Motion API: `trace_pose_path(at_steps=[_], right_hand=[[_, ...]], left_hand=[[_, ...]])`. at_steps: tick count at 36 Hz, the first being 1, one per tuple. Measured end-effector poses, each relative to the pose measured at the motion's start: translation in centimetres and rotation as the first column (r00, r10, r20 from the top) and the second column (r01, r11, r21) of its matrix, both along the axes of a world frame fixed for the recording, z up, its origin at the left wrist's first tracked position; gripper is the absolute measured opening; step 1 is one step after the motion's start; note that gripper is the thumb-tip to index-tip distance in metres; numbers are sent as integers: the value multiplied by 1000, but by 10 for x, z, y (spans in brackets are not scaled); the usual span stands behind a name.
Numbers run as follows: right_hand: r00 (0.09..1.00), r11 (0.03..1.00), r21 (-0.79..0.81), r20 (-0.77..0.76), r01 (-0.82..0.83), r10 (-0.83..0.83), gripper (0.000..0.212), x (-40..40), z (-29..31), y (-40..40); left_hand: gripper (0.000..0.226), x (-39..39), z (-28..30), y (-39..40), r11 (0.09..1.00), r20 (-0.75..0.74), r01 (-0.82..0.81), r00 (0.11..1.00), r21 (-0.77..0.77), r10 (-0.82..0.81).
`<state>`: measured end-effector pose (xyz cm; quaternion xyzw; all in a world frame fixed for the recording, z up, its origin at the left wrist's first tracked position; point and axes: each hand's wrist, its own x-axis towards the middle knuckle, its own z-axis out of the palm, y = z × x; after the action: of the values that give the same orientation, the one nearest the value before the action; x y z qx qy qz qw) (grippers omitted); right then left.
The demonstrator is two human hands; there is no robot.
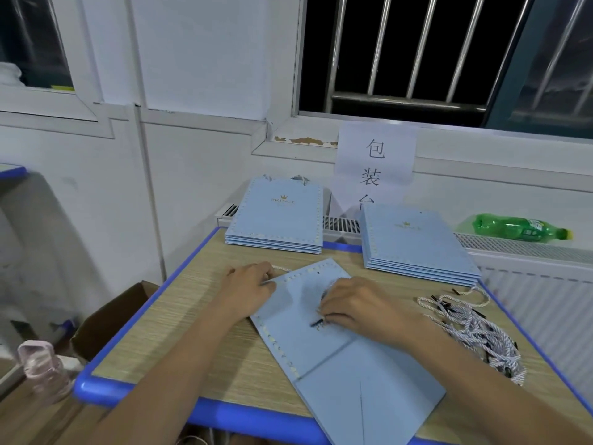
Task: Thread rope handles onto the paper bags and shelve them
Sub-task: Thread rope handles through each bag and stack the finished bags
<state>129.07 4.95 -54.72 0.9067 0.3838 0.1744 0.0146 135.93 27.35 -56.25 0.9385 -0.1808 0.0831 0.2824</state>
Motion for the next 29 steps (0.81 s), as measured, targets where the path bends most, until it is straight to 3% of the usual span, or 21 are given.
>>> trace_pose_path(at_steps=[3, 8, 10, 13, 17, 21, 26, 29], right_hand=[[990, 971, 197, -79, 134, -121, 14, 1, 11, 7], [911, 730, 549, -298, 407, -284, 15, 24, 23, 11], [887, 657, 596, -320, 461, -332, 17, 37, 24, 12], [866, 624, 601, -374, 499, -332, 17, 50, 15, 18], [863, 564, 664, -457, 491, -214, 11, 55, -9, 33], [865, 471, 737, -482, 485, -138, 11, 56, -19, 30], [857, 388, 782, -513, 488, -45, 11, 51, -17, 23], [846, 344, 801, -533, 490, 35, 9, 48, -15, 21]], left_hand=[[7, -4, 4, 2, 997, 2, -52, 999, 58, 52], [33, -10, 11, 8, 941, 18, -154, 988, 303, 156], [41, -13, 12, 9, 904, -4, -161, 984, 396, 177], [39, -15, 18, 6, 896, -7, -99, 994, 432, 113], [33, -13, 24, -12, 949, -48, 55, 998, 310, -42], [37, -6, 21, -27, 973, -42, 105, 994, 206, -98], [30, 3, 27, -32, 983, -281, 174, 942, -50, -181], [33, 11, 29, -28, 977, -361, 179, 909, -117, -210]])
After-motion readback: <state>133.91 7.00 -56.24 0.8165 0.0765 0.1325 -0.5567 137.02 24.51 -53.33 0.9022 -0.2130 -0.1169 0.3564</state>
